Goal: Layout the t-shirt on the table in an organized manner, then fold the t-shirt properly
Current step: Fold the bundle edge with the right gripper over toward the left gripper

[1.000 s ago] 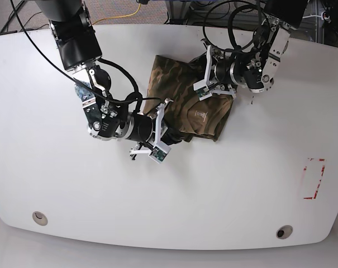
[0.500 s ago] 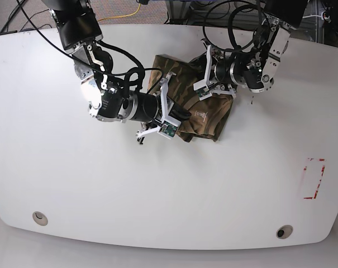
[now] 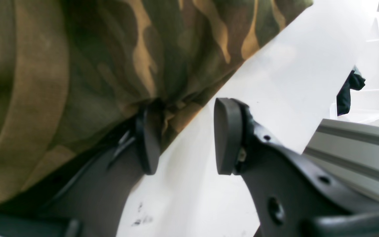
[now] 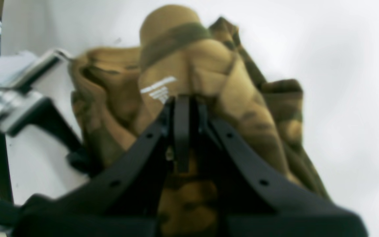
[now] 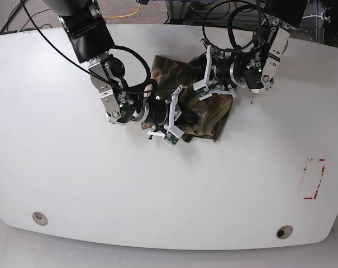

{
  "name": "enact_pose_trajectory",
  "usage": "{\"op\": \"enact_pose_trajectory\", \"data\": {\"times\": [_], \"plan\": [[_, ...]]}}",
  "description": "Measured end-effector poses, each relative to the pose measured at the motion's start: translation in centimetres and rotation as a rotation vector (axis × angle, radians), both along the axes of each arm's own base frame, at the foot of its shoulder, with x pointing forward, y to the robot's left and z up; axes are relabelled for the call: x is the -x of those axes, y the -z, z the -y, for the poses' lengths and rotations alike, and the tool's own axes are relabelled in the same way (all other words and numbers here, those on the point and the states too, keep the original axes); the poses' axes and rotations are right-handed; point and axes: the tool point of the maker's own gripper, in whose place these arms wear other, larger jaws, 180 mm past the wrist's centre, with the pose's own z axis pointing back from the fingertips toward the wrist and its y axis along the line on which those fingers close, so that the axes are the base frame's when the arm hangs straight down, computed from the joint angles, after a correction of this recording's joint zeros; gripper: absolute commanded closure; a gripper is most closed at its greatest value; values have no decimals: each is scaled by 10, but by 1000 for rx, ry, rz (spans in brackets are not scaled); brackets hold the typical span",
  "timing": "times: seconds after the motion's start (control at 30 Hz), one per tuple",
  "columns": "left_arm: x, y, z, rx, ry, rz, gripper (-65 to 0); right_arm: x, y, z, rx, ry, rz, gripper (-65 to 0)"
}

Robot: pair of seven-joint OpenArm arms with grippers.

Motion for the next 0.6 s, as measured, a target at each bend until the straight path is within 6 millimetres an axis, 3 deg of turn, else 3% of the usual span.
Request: {"op": "enact_pose_trajectory", "data": {"times": [0.33,0.47,0.6], "plan": [[5,2,2,9,-2,-10,-243,-63,-19,18,-14,90,65,-24],[6,2,2,12,-1,-13,-243,-71,-34,22,-10,86,108,-24],[6,2,2,11,-1,-13,-243,-62,-44,23,59,36,136,-24]]}}
